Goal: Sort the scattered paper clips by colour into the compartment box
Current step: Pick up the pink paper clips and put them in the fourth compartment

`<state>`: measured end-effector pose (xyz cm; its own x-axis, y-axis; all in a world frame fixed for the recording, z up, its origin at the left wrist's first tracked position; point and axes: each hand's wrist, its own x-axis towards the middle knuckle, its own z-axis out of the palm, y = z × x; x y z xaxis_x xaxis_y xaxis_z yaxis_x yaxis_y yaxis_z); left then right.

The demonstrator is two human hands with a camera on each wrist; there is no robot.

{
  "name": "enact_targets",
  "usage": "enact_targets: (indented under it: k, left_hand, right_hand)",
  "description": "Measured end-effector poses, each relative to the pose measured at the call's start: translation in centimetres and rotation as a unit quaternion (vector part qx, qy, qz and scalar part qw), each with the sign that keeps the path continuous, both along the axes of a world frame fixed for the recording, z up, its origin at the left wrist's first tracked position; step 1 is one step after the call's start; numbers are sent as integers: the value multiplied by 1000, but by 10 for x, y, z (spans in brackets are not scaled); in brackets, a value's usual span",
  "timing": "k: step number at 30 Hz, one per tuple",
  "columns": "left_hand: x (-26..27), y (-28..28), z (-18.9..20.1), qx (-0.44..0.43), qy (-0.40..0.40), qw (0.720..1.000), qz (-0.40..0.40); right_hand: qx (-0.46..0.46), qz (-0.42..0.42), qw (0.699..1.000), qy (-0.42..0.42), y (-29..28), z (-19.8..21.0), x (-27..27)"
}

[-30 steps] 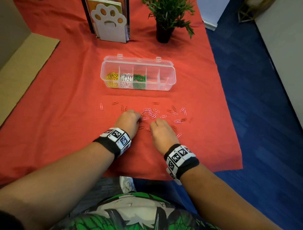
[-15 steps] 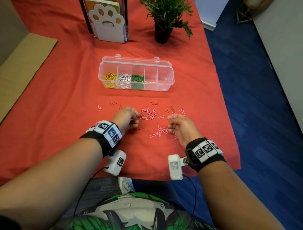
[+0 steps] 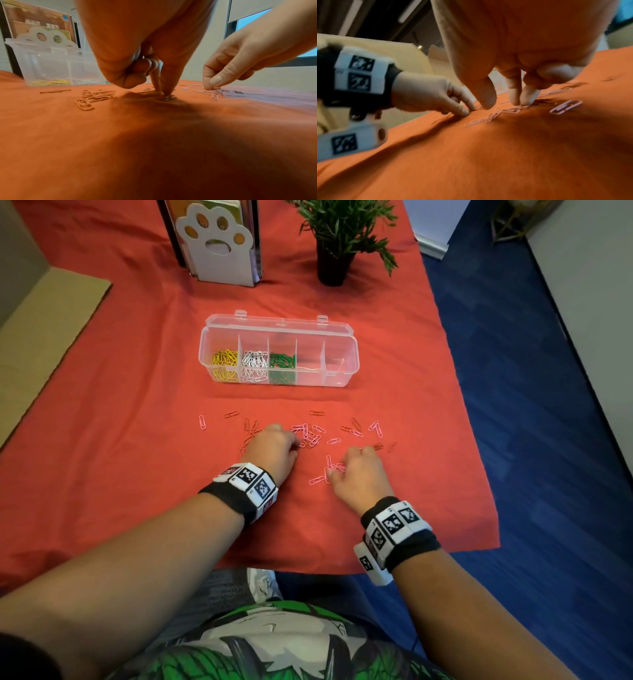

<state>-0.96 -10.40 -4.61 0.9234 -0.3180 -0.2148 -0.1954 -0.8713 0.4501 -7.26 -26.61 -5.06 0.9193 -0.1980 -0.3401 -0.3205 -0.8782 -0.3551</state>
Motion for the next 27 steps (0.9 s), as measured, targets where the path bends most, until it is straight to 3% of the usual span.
enact_targets:
  k: [3,7,11,12,13,15,16,19,21,22,23,24,25,26,27]
  left_hand:
    - [-2,-1,1,5,-15,1000,-7]
    - [-3,-2,0,-24,7,1000,19]
    - [2,-6,9,-101,120,982,105]
    - [4,-6,12,-158,186,958,149]
    - [5,-5,15,-229,257,917,201]
    - [2,-4,22,-357,360,812,289]
    - [0,-2,26,-395,388,773,309]
    - [-3,0,32,-451,436,713,314]
    - [-4,-3,32,-456,454,699,312]
    - [-5,-6,31,-442,457,708,308]
    - [-6,-10,30,-415,445,737,294]
    - [-8,-15,27,-371,411,788,268]
    - [-11,-18,22,-315,356,850,228]
    - [-13,-22,18,-258,290,905,176]
    - [-15,-24,14,-213,225,943,121]
  right_hand:
    - [-48,35,997,-41,11,2,-3]
    - [-74,69,994,-36,18,6,0]
    - [-32,63,997,-30,12,4,7]
    - [9,42,999,-29,8,2,11]
    - [61,12,998,-23,3,1,14]
    - [177,-62,982,-9,-6,3,17]
    - [241,-104,965,-7,-9,6,18]
    - [404,-214,889,10,-18,14,14]
    - [522,-292,801,16,-23,22,10]
    - [568,-325,756,21,-25,24,9]
    - [601,-349,719,23,-27,26,6]
    - [612,-362,703,28,-28,26,4]
    - [605,-363,708,33,-28,25,3]
    - [574,-348,741,35,-27,22,3]
    - [511,-311,801,35,-26,18,4]
